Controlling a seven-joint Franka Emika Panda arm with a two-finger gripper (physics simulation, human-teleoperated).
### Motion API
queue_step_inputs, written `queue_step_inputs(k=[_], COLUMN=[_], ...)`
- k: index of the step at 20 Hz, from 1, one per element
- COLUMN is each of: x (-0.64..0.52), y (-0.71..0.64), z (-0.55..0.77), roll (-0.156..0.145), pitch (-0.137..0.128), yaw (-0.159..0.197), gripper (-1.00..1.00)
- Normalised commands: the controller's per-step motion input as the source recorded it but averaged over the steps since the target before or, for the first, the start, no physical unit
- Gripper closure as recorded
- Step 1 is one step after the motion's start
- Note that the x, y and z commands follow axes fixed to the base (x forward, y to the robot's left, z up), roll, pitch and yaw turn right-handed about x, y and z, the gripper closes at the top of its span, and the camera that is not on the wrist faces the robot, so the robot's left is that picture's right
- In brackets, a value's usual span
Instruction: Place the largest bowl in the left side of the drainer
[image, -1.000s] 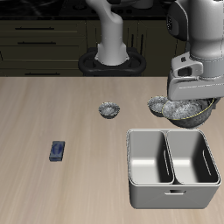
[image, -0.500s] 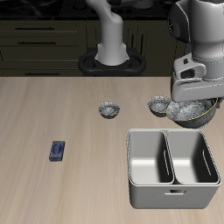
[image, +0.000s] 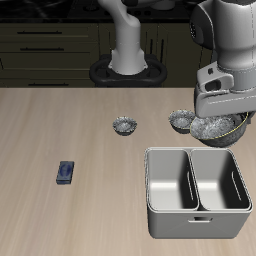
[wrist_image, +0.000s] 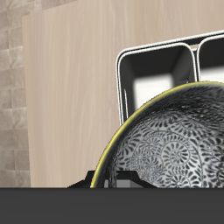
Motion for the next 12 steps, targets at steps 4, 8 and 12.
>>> queue_step_inputs(k=[4, 8, 12], x=[0.00, 0.07, 0.07], y=[0.04, 0.00, -0.04], z=[0.01, -0.11, -0.15], roll=[0.013, 0.007, 0.008], pitch=[-0.001, 0.010, 0.019], yaw=[-0.001, -0.003, 0.002], gripper=[1.00, 1.00, 1.00])
